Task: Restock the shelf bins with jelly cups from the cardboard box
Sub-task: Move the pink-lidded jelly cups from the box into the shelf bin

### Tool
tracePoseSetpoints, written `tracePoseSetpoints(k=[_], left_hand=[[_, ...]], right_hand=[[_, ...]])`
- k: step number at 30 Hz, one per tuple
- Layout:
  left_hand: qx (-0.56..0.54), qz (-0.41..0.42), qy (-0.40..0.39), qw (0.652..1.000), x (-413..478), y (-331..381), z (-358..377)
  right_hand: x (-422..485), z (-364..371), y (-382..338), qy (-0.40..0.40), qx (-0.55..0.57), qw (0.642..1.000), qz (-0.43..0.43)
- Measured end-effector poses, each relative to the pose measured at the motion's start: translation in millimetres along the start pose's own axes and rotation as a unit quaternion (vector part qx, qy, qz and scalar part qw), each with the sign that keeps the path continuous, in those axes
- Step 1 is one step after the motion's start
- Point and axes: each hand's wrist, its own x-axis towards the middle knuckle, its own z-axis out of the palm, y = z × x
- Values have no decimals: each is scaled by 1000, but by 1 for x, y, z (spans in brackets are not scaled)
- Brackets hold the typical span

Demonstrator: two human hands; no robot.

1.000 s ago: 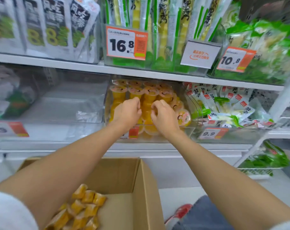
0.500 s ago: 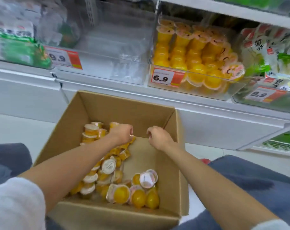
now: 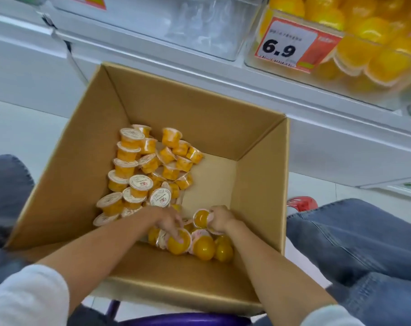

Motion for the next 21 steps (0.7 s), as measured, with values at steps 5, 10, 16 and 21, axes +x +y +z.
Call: tracePoseSetpoints(k=[5, 10, 16, 21], left_hand=[[-37, -6, 5, 999, 6, -1, 6], [-131, 4, 72, 989, -5, -8, -2], [-514, 82, 130, 844, -53, 3, -43], [-604, 182, 203, 749, -111, 51, -98]], right_hand=[[-3, 17, 6, 34, 36, 999, 8], [-6, 13, 2, 108, 54, 993, 2], [-22, -49, -25, 218, 272, 937, 19], [-61, -121, -40, 273, 409, 862, -125]])
